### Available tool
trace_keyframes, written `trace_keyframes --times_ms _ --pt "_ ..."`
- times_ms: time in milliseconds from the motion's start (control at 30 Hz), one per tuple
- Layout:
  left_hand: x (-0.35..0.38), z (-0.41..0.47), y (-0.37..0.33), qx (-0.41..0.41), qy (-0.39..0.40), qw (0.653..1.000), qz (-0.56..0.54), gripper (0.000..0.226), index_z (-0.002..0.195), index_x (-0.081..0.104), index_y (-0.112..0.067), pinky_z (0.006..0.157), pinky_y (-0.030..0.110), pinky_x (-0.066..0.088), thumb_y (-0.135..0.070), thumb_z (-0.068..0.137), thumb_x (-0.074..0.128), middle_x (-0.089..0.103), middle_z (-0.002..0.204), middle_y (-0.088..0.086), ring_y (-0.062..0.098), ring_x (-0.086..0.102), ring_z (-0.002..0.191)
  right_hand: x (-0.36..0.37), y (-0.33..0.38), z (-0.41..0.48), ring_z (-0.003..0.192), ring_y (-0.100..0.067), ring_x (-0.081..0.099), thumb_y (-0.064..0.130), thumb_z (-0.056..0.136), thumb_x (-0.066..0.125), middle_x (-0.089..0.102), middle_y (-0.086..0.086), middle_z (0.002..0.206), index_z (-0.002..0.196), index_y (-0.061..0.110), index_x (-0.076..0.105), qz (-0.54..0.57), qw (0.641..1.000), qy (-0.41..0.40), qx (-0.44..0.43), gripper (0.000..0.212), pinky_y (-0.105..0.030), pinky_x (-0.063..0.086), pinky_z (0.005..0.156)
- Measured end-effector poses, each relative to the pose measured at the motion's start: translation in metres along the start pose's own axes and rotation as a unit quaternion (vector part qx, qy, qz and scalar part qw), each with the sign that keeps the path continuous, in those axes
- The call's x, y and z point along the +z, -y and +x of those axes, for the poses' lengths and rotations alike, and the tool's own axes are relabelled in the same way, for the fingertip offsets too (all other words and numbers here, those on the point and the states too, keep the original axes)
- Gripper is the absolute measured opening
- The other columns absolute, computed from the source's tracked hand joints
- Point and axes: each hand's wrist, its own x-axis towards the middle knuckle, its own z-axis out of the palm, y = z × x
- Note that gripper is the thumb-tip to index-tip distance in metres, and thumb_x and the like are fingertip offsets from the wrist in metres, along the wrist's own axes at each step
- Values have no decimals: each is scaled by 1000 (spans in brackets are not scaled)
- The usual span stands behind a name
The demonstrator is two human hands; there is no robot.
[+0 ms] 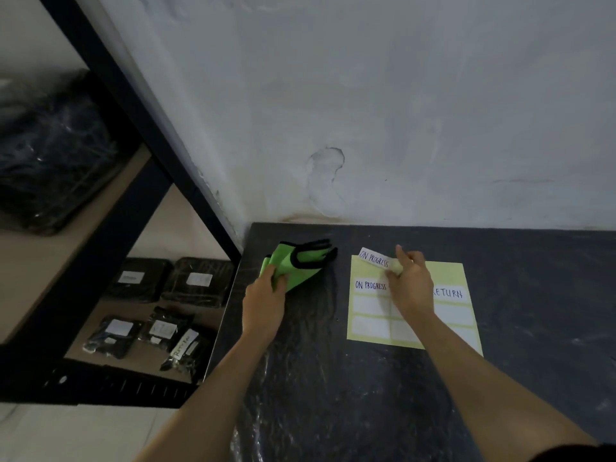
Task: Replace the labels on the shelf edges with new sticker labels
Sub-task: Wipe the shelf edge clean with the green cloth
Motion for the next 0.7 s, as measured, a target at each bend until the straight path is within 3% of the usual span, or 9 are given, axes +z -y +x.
trace_keyframes --times_ms 100,200,267,333,467,567,700 --pt "-16 -7 -19 36 -52 997 -52 14 99 55 -11 50 16 33 -23 98 47 52 71 -6 9 50 64 -8 12 -18 90 -27 58 11 91 57 40 -11 130 136 11 44 51 998 -40 -4 48 -35 49 81" --pt "-35 -16 -41 57 -36 993 -93 26 88 49 -2 60 32 36 -26 98 47 52 73 5 22 49 69 -18 40 -46 78 -15 57 19 91 58 51 -10 120 123 13 55 170 984 -45 -18 33 -22 46 72" --pt "-50 -26 -55 62 -12 990 -126 32 89 51 2 70 39 43 -28 98 48 58 83 16 30 55 79 -24 66 -71 89 -13 57 26 91 58 54 -7 119 125 18 54 264 964 11 -35 35 -18 44 77" --pt "-70 -43 -66 70 19 980 -183 29 92 56 1 76 41 49 -27 97 49 64 91 18 30 62 84 -32 94 -99 112 -13 52 33 90 59 49 -1 129 133 24 47 318 944 63 -64 45 -26 42 94" --pt "-123 -83 -76 60 72 946 -310 25 92 63 -7 57 21 53 -28 97 51 69 77 3 10 66 64 -55 145 -164 128 -5 38 44 85 59 44 12 135 137 36 38 362 922 79 -116 57 -33 34 107" --pt "-171 -125 -61 72 110 938 -319 31 91 67 -12 61 25 56 -37 96 50 72 81 3 13 68 68 -67 180 -234 118 -1 49 49 77 63 47 16 130 130 46 38 423 894 73 -126 58 -28 44 97" --pt "-251 -184 -17 107 98 933 -329 40 84 66 -9 67 35 50 -41 96 46 63 78 9 19 58 71 -51 235 -335 96 -10 65 43 72 70 65 3 109 119 32 48 461 876 52 -135 53 -24 54 75"
